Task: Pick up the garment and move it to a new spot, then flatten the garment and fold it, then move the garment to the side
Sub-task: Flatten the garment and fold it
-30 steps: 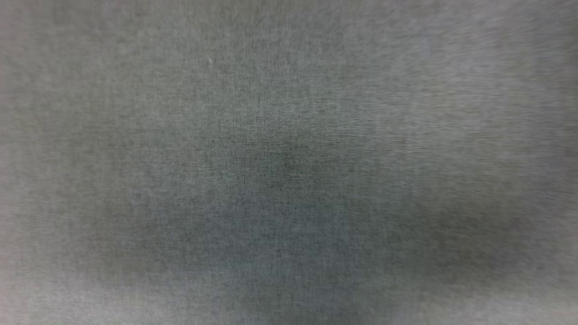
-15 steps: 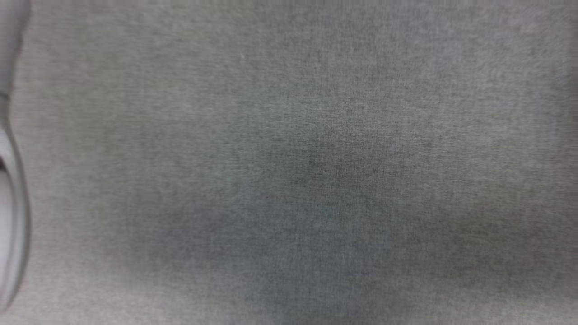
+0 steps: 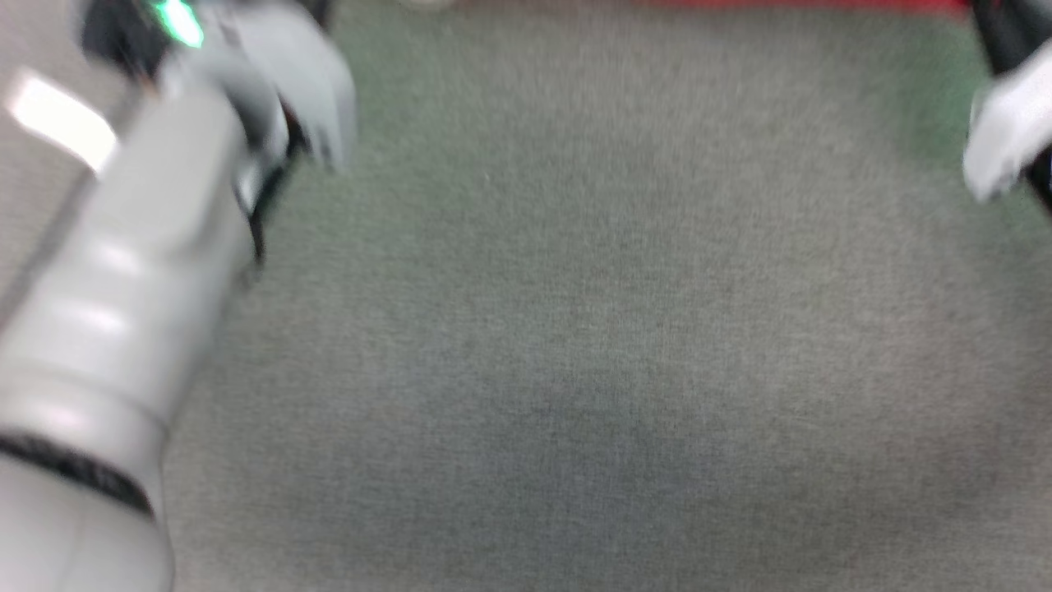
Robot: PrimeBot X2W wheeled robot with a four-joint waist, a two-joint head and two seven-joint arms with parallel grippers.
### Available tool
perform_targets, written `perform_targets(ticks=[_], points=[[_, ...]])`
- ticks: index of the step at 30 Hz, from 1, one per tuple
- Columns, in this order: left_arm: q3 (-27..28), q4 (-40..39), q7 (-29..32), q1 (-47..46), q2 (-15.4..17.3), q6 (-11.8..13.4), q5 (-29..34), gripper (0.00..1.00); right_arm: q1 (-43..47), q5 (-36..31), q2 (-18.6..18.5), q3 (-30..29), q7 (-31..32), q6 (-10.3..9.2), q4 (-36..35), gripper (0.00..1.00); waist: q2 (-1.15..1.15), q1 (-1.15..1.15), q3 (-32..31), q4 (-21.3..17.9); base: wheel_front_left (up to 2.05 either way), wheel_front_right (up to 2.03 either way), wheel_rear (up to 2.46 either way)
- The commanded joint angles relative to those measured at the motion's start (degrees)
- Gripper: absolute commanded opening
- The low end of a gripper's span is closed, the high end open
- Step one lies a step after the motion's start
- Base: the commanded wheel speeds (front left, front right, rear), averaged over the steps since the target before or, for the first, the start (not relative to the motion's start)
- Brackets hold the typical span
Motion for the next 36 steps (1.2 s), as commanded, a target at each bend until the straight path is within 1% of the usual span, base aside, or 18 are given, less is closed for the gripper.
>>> perform_targets(ticks=[1, 3, 7, 8, 11, 12, 13, 16, 22, 25, 29, 32, 36], points=[[-1.29, -2.46, 0.66, 5.96, 1.36, -0.14, -1.69, 0.0, 5.71, 2.95, -2.56, 1.36, 0.64, -0.06, -3.19, 0.0, 0.0, 0.0, -8.58, 1.07, 0.0, 0.0, 0.0], [-1.88, -5.02, 1.09, 10.75, 2.88, -0.07, -3.4, 0.0, 10.46, 5.55, -4.87, 2.25, 0.96, -0.06, -6.3, 0.0, 0.0, 0.0, -10.59, 1.08, 0.0, 0.0, 0.0], [-1.7, -10.16, 2.0, 20.35, 6.18, 0.24, -6.33, 0.0, 19.91, 9.12, -8.39, 1.57, 0.41, -0.06, -10.86, 0.0, 0.0, 0.0, -13.99, 1.24, 0.0, 0.0, 0.0], [-1.77, -11.61, 2.53, 23.0, 6.94, 0.59, -6.96, 0.0, 22.22, 9.74, -9.02, 1.3, 0.45, -0.06, -11.74, 0.0, 0.0, 0.0, -14.77, 1.25, 0.0, 0.0, 0.0], [-1.8, -17.51, 4.38, 30.46, 9.75, 3.02, -8.9, 0.0, 28.92, 11.06, -10.71, 0.39, 0.59, -0.07, -14.56, 0.0, 0.0, 0.0, -16.71, 1.3, 0.0, 0.0, 0.0], [-1.8, -17.51, 4.38, 30.46, 9.75, 3.02, -8.9, 0.0, 28.92, 11.06, -10.71, 0.39, 0.59, -0.07, -14.56, 0.0, 0.0, 0.0, -16.71, 1.3, 0.0, 0.0, 0.0], [-1.79, -20.04, 5.27, 33.0, 10.77, 3.97, -9.57, 0.0, 31.05, 11.58, -11.0, -0.03, 0.81, -0.07, -15.66, 0.0, 0.0, 0.0, -17.17, 1.28, 0.0, 0.0, 0.0], [-1.26, -28.35, 7.85, 40.83, 14.29, 8.1, -12.11, 0.0, 36.95, 11.67, -12.45, -1.62, 1.28, -0.07, -18.65, 0.0, 0.0, 0.0, -18.27, 1.22, 0.0, 0.0, 0.0], [0.01, -48.75, 12.5, 55.6, 21.52, 19.31, -17.2, 0.0, 48.06, 10.1, -13.55, -6.4, 2.66, -0.07, -24.11, 0.0, 0.0, 0.0, -19.35, 1.01, 0.0, 0.0, 0.0], [0.32, -57.74, 14.57, 62.21, 24.41, 25.02, -19.62, 0.0, 53.83, 9.07, -13.64, -8.81, 4.52, -0.07, -27.69, 0.0, 0.0, 0.0, -19.69, 0.85, 0.0, 0.0, 0.0], [0.74, -67.16, 15.99, 69.9, 27.33, 31.46, -22.85, 0.0, 61.01, 7.59, -14.29, -12.79, 7.28, -0.07, -32.83, 0.0, 0.0, 0.0, -19.59, 0.53, 0.0, 0.0, 0.0], [0.98, -72.07, 15.99, 73.93, 28.81, 34.97, -23.99, 0.0, 66.25, 6.97, -14.29, -16.33, 9.37, -0.07, -36.25, 0.0, 0.0, 0.0, -19.25, 0.39, 0.0, 0.0, 0.0], [1.96, -76.0, 15.42, 76.77, 30.85, 37.61, -24.8, 0.0, 71.91, 6.57, -13.04, -20.68, 12.33, -0.07, -40.58, 0.0, 0.0, 0.0, -18.8, 0.01, 0.0, 0.0, 0.0]])
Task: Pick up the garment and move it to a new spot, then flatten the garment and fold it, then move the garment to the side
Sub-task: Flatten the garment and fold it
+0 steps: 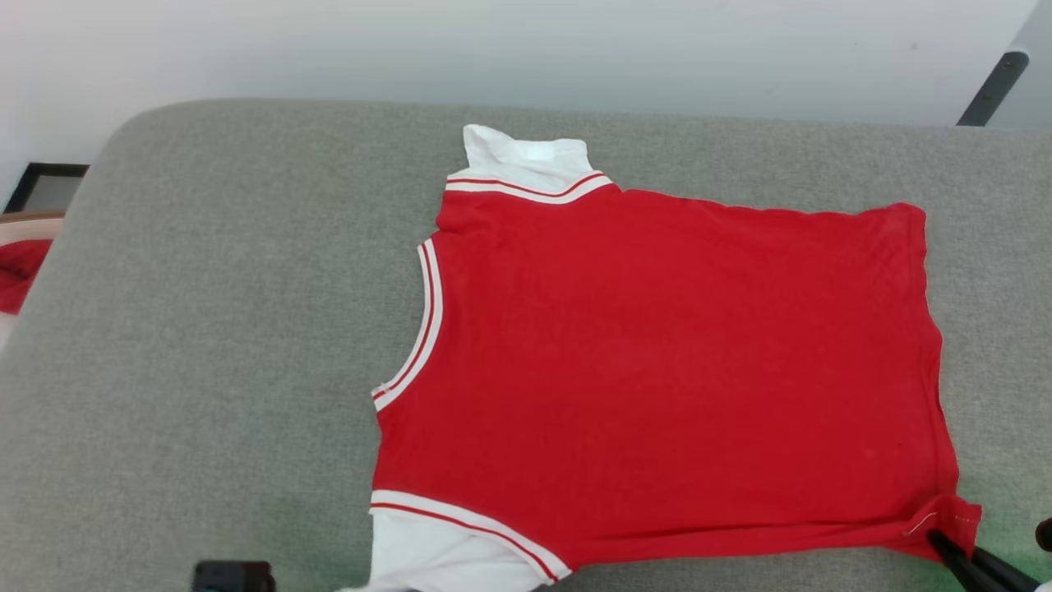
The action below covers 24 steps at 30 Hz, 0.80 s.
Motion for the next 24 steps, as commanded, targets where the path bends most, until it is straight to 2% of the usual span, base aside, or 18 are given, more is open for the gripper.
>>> perform_targets(ticks=[1, 6, 12, 14, 19, 24], points=[[0.76, -1.01, -0.27, 0.56, 1.45, 1.08, 0.2, 0.0, 1.88, -0.04, 0.74, -1.91, 1.28, -0.08, -1.45, 0.0, 0.0, 0.0, 0.22, -0.32, 0.0, 0.0, 0.0], [2.15, -5.38, 0.58, -2.17, 5.36, 3.27, 2.68, 0.0, 4.28, -1.29, 2.78, -7.19, 5.2, -0.08, -6.46, 0.0, 0.0, 0.0, 0.68, -1.4, 0.0, 0.0, 0.0], [3.04, -8.56, 4.47, -10.5, 9.69, 3.27, 8.1, 0.0, 0.62, -2.52, 5.23, -11.46, 10.83, -0.08, -10.26, 0.0, 0.0, 0.0, 1.08, -3.1, 0.0, 0.0, 0.0], [2.61, -7.48, 7.52, -16.25, 10.25, 1.38, 11.07, 0.0, -2.91, -3.25, 6.02, -12.09, 13.54, -0.08, -10.57, 0.0, 0.0, 0.0, 1.31, -3.91, 0.0, 0.0, 0.0], [1.51, -1.59, 11.09, -26.03, 7.99, -4.21, 14.99, 0.0, -9.76, -4.7, 6.54, -11.13, 16.59, -0.08, -8.46, 0.0, 0.0, 0.0, 2.33, -4.65, 0.0, 0.0, 0.0], [-0.36, 8.26, 12.87, -34.71, 2.97, -11.42, 17.12, 0.0, -15.23, -4.88, 6.98, -9.85, 18.49, -0.08, -4.2, 0.0, 0.0, 0.0, 3.98, -4.54, 0.0, 0.0, 0.0]])
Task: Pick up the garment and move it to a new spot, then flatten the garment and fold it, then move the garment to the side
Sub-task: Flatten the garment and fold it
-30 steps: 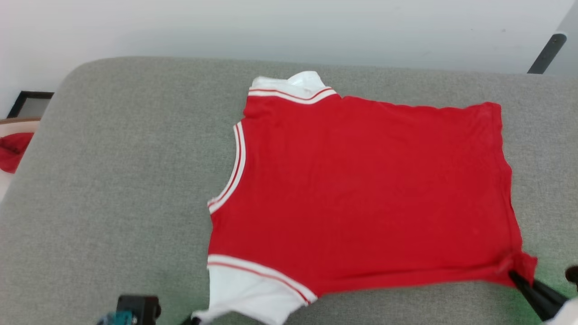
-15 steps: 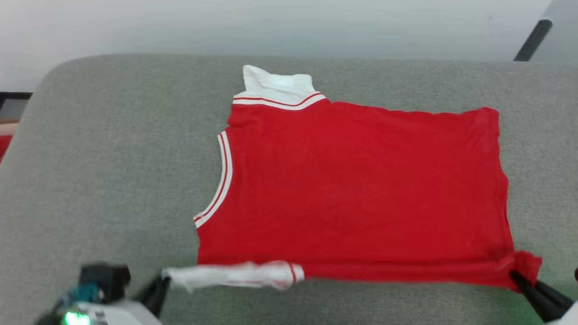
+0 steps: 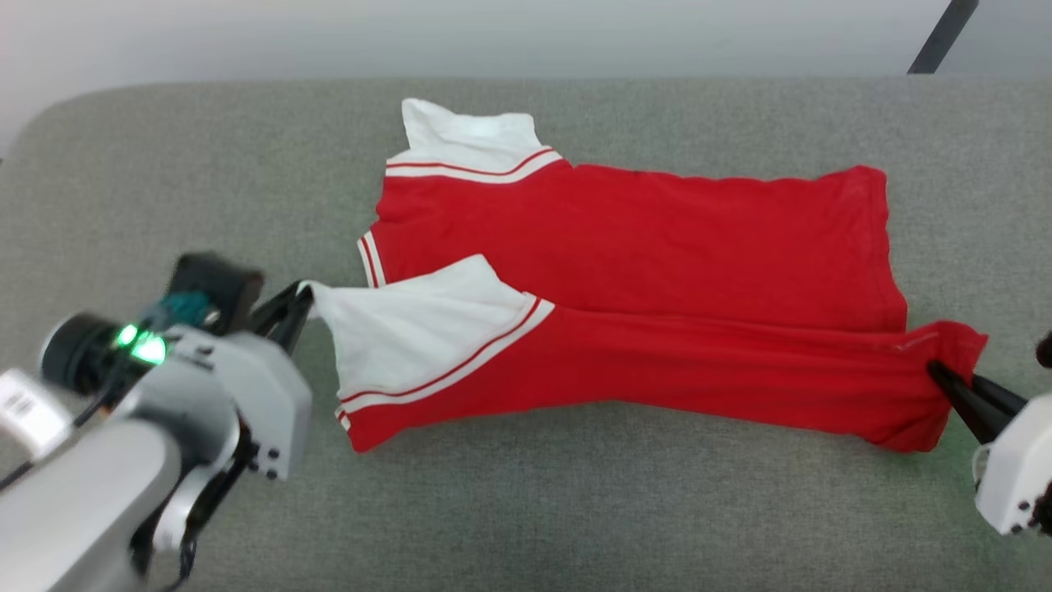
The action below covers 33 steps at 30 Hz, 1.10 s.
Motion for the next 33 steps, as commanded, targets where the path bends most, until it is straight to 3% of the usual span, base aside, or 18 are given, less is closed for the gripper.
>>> perform_targets(ticks=[1, 9, 19, 20, 21, 22, 23, 24, 25, 33], points=[[-1.04, 3.83, 0.75, -2.79, -1.41, -2.4, 1.33, 0.0, -2.14, -0.47, 0.19, 0.82, 0.57, -0.08, 1.46, 0.0, 0.0, 0.0, 1.19, -0.03, 0.0, 0.0, 0.0], [-4.09, 19.9, 2.01, -9.76, -9.28, -11.11, 0.82, 0.0, -9.02, 1.32, 1.14, 6.05, 1.7, -0.07, 7.44, 0.0, 0.0, 0.0, 4.04, -0.85, 0.0, 0.0, 0.0], [-5.64, 31.67, 1.94, -12.65, -14.06, -16.66, -0.59, 0.03, -14.13, 4.38, 0.06, 10.82, 1.77, -0.07, 11.76, 0.0, 0.0, 0.0, 5.22, -1.39, 0.0, 0.0, 0.0], [-5.42, 32.31, 1.72, -12.73, -14.41, -16.85, -0.96, 0.2, -14.34, 4.75, -0.04, 11.05, 1.81, -0.07, 12.11, 0.06, 0.0, 0.0, 5.13, -1.36, 0.0, 0.0, 0.0], [-5.31, 32.96, 1.63, -12.65, -14.77, -17.16, -1.28, 0.37, -14.45, 5.02, -0.13, 11.22, 1.93, -0.08, 12.46, 0.24, 0.0, 0.0, 4.95, -1.33, 0.0, 0.0, 0.0], [-5.39, 33.49, 1.65, -12.56, -15.02, -17.36, -1.49, 0.61, -14.51, 5.33, -0.22, 11.43, 2.2, -0.08, 12.84, 0.41, 0.0, 0.0, 4.71, -1.29, 0.0, 0.0, 0.0], [-5.3, 33.91, 1.84, -12.38, -15.26, -17.69, -2.07, 0.84, -14.64, 5.54, -0.26, 11.63, 2.45, -0.08, 13.14, 0.89, 0.0, 0.0, 4.43, -1.28, 0.0, 0.0, 0.0], [-5.18, 34.13, 1.93, -12.2, -15.45, -17.84, -2.37, 0.94, -14.7, 6.0, -0.21, 11.72, 2.8, -0.08, 13.5, 1.0, 0.0, 0.0, 4.08, -1.26, 0.0, 0.0, 0.0], [-5.27, 34.28, 2.2, -12.05, -15.57, -18.12, -2.61, 1.0, -14.76, 6.18, -0.21, 11.83, 3.08, -0.08, 13.64, 1.0, 0.0, 0.0, 3.74, -1.22, 0.0, 0.0, 0.0], [-4.9, 33.32, 2.63, -10.96, -14.91, -17.85, -4.22, 1.0, -13.75, 6.91, -0.59, 11.99, 5.51, -0.07, 12.74, 1.0, 0.0, 0.0, 0.68, -1.05, 0.0, 0.0, 0.0]])
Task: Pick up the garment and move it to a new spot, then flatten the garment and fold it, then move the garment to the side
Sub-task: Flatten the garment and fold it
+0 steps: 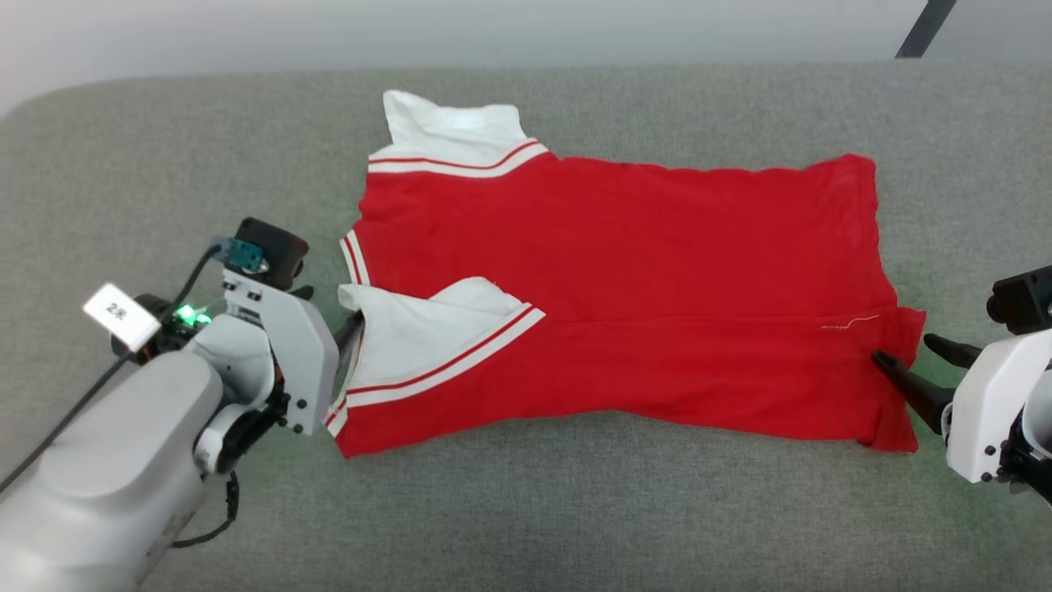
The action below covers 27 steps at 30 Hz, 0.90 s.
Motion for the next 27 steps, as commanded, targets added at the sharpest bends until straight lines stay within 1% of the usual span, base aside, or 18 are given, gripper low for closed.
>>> perform_targets(ticks=[1, 8, 12, 17, 22, 25, 27], points=[[0.25, -0.45, -0.3, 0.74, 0.54, 0.3, -0.42, 1.0, 0.91, -0.12, -0.24, -0.42, -0.01, -0.06, -0.56, 1.0, 0.0, 0.0, -1.45, 0.16, 0.0, 0.0, 0.0], [0.87, -4.83, -1.72, 3.65, 2.78, 2.53, -0.76, 1.0, 4.23, -1.5, -0.1, -2.78, -1.83, -0.06, -4.48, 1.0, 0.0, 0.0, -5.36, 0.48, 0.0, 0.0, 0.0], [1.48, -8.5, -1.43, 6.61, 4.13, 4.72, -2.19, 1.0, 7.38, -3.05, 0.31, -5.2, -4.29, -0.06, -7.49, 1.0, 0.0, 0.0, -7.58, 0.52, 0.0, 0.0, 0.0], [2.18, -13.46, -0.54, 10.36, 6.37, 7.46, -4.25, 1.0, 12.17, -5.5, 1.91, -9.11, -7.69, -0.06, -12.16, 1.0, 0.0, 0.0, -9.76, -0.18, 0.0, 0.0, 0.0], [3.11, -16.55, 2.13, 12.66, 8.49, 9.74, -7.13, 1.0, 17.52, -7.58, 4.45, -13.52, -7.79, -0.06, -17.11, 1.0, 0.0, 0.0, -10.89, -1.58, 0.0, 0.0, 0.0], [3.29, -16.82, 5.6, 12.82, 9.32, 10.47, -9.16, 1.0, 20.7, -8.54, 6.67, -16.37, -6.61, -0.06, -20.1, 1.0, 0.0, 0.0, -11.16, -2.72, 0.0, 0.0, 0.0], [3.29, -16.6, 8.37, 12.53, 9.3, 10.79, -10.98, 1.0, 22.51, -9.12, 8.02, -18.19, -5.56, -0.06, -21.88, 1.0, 0.0, 0.0, -11.2, -3.52, 0.0, 0.0, 0.0]])
